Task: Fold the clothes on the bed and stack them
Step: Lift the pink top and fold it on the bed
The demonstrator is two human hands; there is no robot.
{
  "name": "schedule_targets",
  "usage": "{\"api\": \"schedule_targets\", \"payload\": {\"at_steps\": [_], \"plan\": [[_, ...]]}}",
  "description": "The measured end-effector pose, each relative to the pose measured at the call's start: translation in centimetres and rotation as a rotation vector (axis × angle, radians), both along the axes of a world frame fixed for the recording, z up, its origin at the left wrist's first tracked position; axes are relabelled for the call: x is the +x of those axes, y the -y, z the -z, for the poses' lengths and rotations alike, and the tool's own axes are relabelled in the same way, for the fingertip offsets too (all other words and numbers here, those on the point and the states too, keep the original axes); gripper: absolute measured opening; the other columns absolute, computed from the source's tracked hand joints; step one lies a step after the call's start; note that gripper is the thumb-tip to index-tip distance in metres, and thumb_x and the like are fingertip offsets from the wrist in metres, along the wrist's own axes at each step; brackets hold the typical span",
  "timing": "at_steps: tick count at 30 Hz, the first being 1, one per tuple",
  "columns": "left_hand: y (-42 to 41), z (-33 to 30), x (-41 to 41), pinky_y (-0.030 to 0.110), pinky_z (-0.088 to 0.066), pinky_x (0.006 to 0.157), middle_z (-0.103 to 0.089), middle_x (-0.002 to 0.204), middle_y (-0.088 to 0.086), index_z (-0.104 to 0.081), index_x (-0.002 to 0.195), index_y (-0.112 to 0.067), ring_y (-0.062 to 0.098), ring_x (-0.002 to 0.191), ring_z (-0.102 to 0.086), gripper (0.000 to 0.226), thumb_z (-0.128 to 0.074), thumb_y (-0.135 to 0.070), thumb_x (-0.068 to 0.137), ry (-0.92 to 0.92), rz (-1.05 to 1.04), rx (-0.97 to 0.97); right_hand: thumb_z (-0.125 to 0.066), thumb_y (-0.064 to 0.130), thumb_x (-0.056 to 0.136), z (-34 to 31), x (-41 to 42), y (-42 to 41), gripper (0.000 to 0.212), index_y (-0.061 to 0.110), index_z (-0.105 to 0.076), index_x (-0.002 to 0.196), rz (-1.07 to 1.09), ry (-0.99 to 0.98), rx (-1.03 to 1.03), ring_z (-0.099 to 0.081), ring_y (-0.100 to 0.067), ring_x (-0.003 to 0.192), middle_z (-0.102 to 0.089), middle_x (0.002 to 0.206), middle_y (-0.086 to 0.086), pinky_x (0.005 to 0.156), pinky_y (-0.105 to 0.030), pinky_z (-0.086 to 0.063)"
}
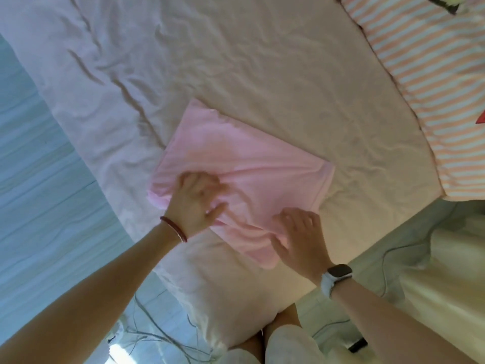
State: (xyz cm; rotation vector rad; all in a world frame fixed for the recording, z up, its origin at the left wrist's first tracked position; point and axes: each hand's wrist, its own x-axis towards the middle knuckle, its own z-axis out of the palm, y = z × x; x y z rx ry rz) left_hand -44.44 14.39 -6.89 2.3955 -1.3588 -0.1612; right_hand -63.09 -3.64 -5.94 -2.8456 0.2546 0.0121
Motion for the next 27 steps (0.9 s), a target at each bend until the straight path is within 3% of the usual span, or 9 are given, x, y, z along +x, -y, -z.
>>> {"api": "schedule_targets", "payload": {"at_steps": [3, 7, 9, 11, 14, 18, 21, 24, 27], "plan": [[-1.5, 0.7, -2.6, 0.039, -0.038, 0.083, -0.068, 0.094, 0.005, -0.073, 0.087, -0.018, 0.024, 0.098, -0.051, 0.029, -0.055, -0.039, 0.076, 0.047, 0.272, 0.076, -0.076, 0.016, 0.063, 0.6, -1.6, -1.0, 0.042, 0.017, -0.059, 0.102, 0.032, -0.128, -0.085, -0.058, -0.027, 0.093, -0.061, 0.101, -0.006, 0.081, -0.038, -0.036], [-1.7, 0.3, -1.7, 0.040, -0.048, 0.077, -0.067, 0.081, 0.005, -0.071, 0.075, -0.014, 0.028, 0.079, -0.065, 0.012, -0.060, -0.019, 0.075, -0.016, 0.168, 0.109, -0.068, 0.007, 0.069, 0.2, -0.6, 0.2, 0.018, 0.009, -0.066, 0.087, 0.206, -0.063, -0.023, -0.064, -0.029, 0.084, -0.064, 0.093, -0.010, 0.076, -0.036, -0.041], [-1.3, -0.4, -1.2, 0.039, -0.050, 0.071, -0.066, 0.076, 0.005, -0.068, 0.071, -0.011, 0.028, 0.071, -0.065, 0.021, -0.050, -0.018, 0.079, -0.086, 0.133, 0.071, -0.050, 0.017, 0.080, -0.5, 0.0, 1.0, 0.021, 0.006, -0.067, 0.085, 0.251, -0.014, 0.032, -0.063, -0.032, 0.081, -0.064, 0.091, -0.012, 0.071, -0.036, -0.044], [-1.1, -1.2, -1.2, 0.037, -0.051, 0.070, -0.066, 0.075, 0.006, -0.067, 0.072, -0.008, 0.027, 0.070, -0.064, 0.027, -0.044, -0.017, 0.080, -0.125, 0.140, 0.049, -0.050, 0.015, 0.086, -0.8, 0.0, 1.7, 0.021, 0.004, -0.068, 0.089, 0.375, 0.004, 0.097, -0.060, -0.036, 0.087, -0.063, 0.095, -0.016, 0.070, -0.040, -0.046], [-1.1, -2.1, -1.5, 0.031, -0.046, 0.071, -0.067, 0.074, 0.007, -0.066, 0.075, -0.005, 0.027, 0.068, -0.065, 0.027, -0.042, -0.016, 0.080, -0.159, 0.081, 0.046, -0.057, 0.006, 0.088, -0.9, -0.8, 1.6, 0.015, 0.002, -0.064, 0.100, 0.717, 0.025, 0.381, -0.051, -0.031, 0.094, -0.055, 0.101, -0.013, 0.079, -0.032, -0.040], [-0.6, -2.2, -2.1, 0.035, -0.046, 0.069, -0.065, 0.071, 0.006, -0.067, 0.078, -0.006, 0.029, 0.067, -0.062, 0.029, -0.042, -0.020, 0.081, -0.198, 0.016, 0.067, -0.062, 0.021, 0.087, -0.9, -1.1, -0.2, 0.016, 0.013, -0.052, 0.098, 1.093, -0.053, 0.806, -0.053, -0.014, 0.076, -0.056, 0.084, 0.006, 0.063, -0.014, -0.040], [-0.3, -2.3, -2.3, 0.040, -0.048, 0.066, -0.063, 0.070, 0.007, -0.067, 0.078, -0.006, 0.031, 0.067, -0.061, 0.032, -0.041, -0.024, 0.082, -0.243, 0.011, 0.098, -0.064, 0.023, 0.086, -0.7, -1.1, -1.2, 0.016, 0.014, -0.054, 0.096, 1.274, -0.052, 1.015, -0.053, -0.014, 0.076, -0.059, 0.085, 0.004, 0.071, -0.028, -0.045], [-0.2, -2.4, -2.2, 0.041, -0.049, 0.064, -0.063, 0.073, 0.010, -0.066, 0.078, -0.004, 0.032, 0.068, -0.060, 0.032, -0.039, -0.021, 0.084, -0.261, 0.015, 0.092, -0.063, 0.022, 0.086, -1.0, -0.5, -1.0, 0.007, 0.016, -0.058, 0.087, 1.290, -0.020, 1.027, -0.052, -0.013, 0.073, -0.059, 0.079, 0.004, 0.068, -0.025, -0.041], [-0.2, -2.4, -2.6, 0.041, -0.047, 0.068, -0.065, 0.077, 0.008, -0.066, 0.079, -0.005, 0.032, 0.071, -0.061, 0.022, -0.046, -0.013, 0.084, -0.205, 0.027, 0.084, -0.061, 0.017, 0.086, -1.5, 0.3, -1.3, 0.020, 0.005, -0.056, 0.072, 1.191, -0.044, 0.967, -0.044, -0.015, 0.064, -0.050, 0.065, 0.004, 0.055, -0.019, -0.037]]}}
